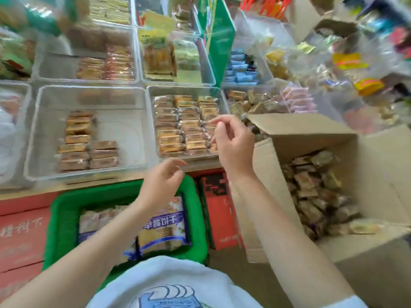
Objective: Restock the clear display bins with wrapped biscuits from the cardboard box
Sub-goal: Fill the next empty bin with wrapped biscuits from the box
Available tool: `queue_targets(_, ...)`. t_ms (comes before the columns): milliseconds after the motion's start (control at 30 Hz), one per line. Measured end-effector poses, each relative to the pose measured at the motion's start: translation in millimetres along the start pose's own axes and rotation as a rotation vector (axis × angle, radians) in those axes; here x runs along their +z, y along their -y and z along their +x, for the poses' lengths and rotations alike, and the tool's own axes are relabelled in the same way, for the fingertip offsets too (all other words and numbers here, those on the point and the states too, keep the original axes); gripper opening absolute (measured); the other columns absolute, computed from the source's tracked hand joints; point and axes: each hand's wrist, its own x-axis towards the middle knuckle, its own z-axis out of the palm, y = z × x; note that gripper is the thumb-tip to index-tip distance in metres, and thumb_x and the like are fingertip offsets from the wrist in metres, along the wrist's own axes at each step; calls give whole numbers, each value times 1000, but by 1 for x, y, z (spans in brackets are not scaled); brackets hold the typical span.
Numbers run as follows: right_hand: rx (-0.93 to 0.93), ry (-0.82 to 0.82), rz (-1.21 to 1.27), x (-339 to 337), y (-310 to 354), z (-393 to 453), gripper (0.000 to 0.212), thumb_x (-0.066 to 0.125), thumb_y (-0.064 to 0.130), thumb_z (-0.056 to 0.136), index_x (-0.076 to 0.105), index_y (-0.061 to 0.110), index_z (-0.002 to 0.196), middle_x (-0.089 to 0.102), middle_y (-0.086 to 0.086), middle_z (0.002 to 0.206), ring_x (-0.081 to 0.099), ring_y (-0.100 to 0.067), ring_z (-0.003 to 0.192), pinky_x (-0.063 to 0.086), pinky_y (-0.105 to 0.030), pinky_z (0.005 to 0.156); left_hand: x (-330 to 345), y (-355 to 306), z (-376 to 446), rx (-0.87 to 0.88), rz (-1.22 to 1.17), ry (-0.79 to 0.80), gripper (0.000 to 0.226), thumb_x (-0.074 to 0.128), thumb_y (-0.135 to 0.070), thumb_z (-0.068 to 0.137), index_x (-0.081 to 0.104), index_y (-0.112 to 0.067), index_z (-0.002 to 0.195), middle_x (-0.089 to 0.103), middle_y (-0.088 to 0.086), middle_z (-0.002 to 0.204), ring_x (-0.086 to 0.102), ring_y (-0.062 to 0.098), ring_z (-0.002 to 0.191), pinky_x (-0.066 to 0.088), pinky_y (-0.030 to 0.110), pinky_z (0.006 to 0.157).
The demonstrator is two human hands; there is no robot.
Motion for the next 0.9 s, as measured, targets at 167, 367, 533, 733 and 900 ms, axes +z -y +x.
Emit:
queue_targets(167, 117, -216, -69, -141, -75, -7, 19, 51, 14, 93, 67, 23, 86, 62, 7, 60, 61, -17, 55, 54, -42, 58, 126, -78, -7, 29, -36, 157, 37, 62, -35, 98, 54, -31, 133, 59, -6, 130, 59, 7, 110, 52, 32, 90)
queue_targets(367, 344, -101, -233, -225, -185, -12, 21, 48, 23, 97, 68, 19, 94, 66, 3, 73, 66, -17, 71, 59, -40, 68, 236, -119, -5, -136, -144, 172, 104, 74, -59, 80, 7, -42, 158, 13, -10, 166, 24, 18, 149, 32, 49, 119)
queue_targets(533, 418, 364, -417, -213, -242, 7, 22, 49, 22, 100, 71, 21, 103, 68, 5, 91, 65, -18, 89, 55, -33, 80, 246, -104, 0, -144, -187, 48, 90, 63, -58, 72, 19, -58, 150, 36, -16, 157, 52, 21, 133, 48, 53, 105)
queue_targets(733, 540, 824, -663, -168, -286, 12, 67, 61, 36, 98, 33, 9, 152, 39, -18, 153, 48, -35, 133, 45, -40, 103, 248, -111, -5, -106, -145, 32, 84, 57, -53, 75, 21, -59, 150, 46, -15, 151, 62, 27, 117, 50, 53, 103)
queue_targets(900, 615, 782, -736, -140, -304, -5, 84, 59, 37, 98, 5, 11, 156, 17, -27, 159, 41, -43, 136, 45, -48, 105, 250, -113, -2, -99, -155, 21, 86, 56, -52, 73, 24, -54, 152, 44, -18, 152, 64, 11, 113, 51, 45, 102)
